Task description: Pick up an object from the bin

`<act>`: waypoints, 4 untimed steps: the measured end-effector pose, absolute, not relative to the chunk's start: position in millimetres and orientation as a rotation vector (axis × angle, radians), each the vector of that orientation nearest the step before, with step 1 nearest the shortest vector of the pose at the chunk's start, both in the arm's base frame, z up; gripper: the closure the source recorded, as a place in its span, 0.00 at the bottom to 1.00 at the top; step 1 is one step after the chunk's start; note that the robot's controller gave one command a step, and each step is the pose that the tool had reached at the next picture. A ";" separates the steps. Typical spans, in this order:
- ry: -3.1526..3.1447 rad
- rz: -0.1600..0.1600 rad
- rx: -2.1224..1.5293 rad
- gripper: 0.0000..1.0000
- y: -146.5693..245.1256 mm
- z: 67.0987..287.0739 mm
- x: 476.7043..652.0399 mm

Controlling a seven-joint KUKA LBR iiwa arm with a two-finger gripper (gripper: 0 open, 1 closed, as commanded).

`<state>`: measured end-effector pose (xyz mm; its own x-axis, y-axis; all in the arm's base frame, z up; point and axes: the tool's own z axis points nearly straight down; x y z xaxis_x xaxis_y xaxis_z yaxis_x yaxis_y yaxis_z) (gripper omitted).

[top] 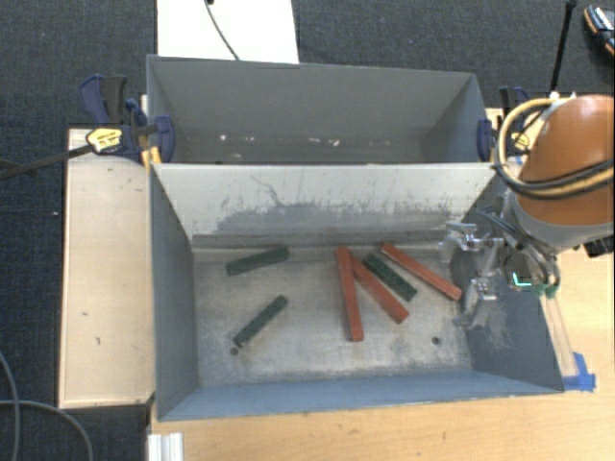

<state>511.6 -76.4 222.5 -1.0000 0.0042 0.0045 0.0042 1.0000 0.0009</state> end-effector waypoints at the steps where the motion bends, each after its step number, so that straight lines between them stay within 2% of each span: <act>1: -3.145 0.001 -0.002 0.00 -76.2 225.9 513.2; 2: -3.147 -0.001 -0.133 0.00 -60.8 155.6 543.3; 3: -3.105 -0.001 -0.480 0.00 -9.8 157.7 576.0; 4: -3.110 0.000 -0.461 0.00 -26.0 143.7 584.6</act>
Offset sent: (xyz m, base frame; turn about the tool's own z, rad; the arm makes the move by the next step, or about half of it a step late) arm 0.0619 0.0331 -0.1525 0.1727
